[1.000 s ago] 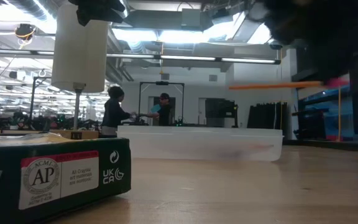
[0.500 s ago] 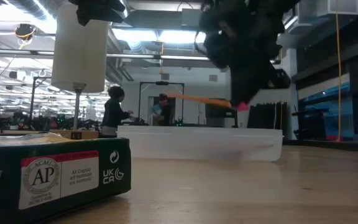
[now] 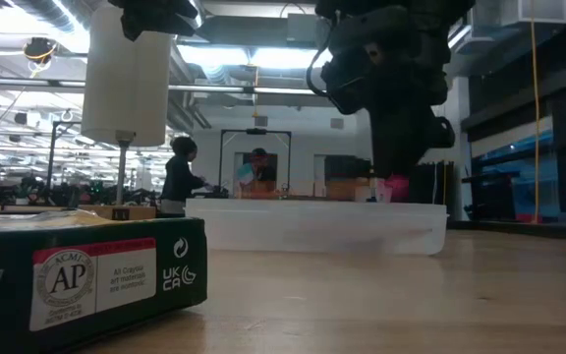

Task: Pack school essentials
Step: Put the orange pencil into the transparent supply box, then put the red scissors into the transparent supply box, then put the light pink sticky notes into the transparent supply box

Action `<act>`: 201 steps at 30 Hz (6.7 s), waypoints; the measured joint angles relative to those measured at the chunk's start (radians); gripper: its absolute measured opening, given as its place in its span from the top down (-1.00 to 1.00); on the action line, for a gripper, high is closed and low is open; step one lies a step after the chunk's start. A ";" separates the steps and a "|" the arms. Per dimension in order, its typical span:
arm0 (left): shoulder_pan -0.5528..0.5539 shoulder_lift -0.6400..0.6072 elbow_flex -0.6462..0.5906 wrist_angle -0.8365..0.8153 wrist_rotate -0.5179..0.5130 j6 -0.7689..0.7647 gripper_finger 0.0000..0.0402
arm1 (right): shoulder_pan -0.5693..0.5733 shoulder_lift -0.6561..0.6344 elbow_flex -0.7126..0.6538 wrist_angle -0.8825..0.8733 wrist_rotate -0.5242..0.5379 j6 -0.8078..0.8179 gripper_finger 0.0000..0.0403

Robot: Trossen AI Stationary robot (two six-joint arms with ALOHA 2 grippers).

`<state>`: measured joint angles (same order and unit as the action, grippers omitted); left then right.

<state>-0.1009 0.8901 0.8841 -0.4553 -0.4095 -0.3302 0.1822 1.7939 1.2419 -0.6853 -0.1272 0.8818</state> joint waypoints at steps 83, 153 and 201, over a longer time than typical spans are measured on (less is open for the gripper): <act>0.076 0.533 -0.159 -0.513 0.497 -0.471 0.13 | -0.007 -0.866 -0.250 -0.460 0.388 0.467 0.18; 0.071 0.988 0.624 -0.449 0.574 -0.245 0.99 | -0.007 -0.866 -0.250 -0.385 0.361 0.415 0.18; -0.054 0.773 0.569 -0.907 0.441 -0.186 0.56 | -0.007 -0.860 -0.249 -0.370 0.343 0.397 0.18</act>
<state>-0.1552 1.6630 1.4530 -1.3619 0.0311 -0.5161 0.1753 0.9337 0.9924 -1.0550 0.2161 1.2785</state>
